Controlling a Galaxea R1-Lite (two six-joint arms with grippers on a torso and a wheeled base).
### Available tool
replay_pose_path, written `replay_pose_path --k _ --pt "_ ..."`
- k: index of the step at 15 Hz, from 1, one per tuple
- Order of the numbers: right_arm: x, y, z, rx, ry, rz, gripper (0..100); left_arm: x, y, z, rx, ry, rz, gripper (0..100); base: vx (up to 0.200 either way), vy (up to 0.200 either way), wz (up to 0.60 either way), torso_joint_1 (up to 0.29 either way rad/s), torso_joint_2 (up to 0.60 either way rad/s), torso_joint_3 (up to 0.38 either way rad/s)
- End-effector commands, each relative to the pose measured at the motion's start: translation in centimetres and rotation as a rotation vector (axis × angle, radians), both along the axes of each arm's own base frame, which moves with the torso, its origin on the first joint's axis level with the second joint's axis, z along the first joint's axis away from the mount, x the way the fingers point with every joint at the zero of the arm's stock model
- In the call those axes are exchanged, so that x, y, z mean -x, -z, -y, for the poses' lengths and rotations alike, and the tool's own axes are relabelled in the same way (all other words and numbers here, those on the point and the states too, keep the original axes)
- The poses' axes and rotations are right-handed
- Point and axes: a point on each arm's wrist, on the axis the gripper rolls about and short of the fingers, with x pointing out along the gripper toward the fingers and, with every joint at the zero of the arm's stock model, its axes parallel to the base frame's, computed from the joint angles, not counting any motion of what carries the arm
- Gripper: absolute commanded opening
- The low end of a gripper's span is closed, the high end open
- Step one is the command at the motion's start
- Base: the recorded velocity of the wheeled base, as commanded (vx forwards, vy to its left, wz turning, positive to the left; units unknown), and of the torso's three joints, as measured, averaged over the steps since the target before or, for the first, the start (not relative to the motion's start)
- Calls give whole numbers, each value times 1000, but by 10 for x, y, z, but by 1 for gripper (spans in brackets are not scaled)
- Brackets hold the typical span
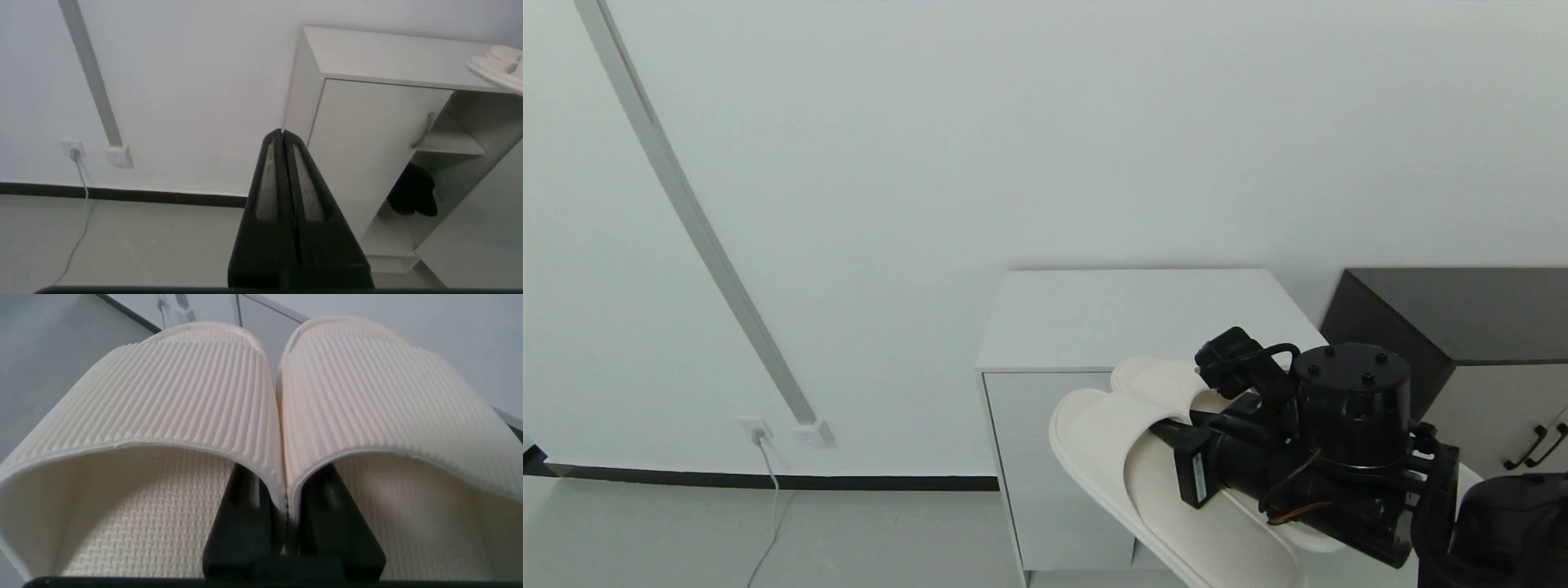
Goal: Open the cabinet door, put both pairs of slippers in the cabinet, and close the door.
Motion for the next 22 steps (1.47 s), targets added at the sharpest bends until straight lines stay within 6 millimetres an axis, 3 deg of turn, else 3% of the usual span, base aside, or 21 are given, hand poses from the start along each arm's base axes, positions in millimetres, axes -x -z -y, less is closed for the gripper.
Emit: replay_pose_path --k 1,11,22 --pt "0 0 0 0 0 1 0 0 0 0 1 -1 -1 0 0 -200 0 -2 7 2" --pt "0 1 1 -9 0 10 0 0 0 0 1 -1 1 0 0 -200 0 3 1 1" --pt "2 8 2 11 -6 0 0 0 0 0 1 -1 -1 0 0 0 0 0 0 0"
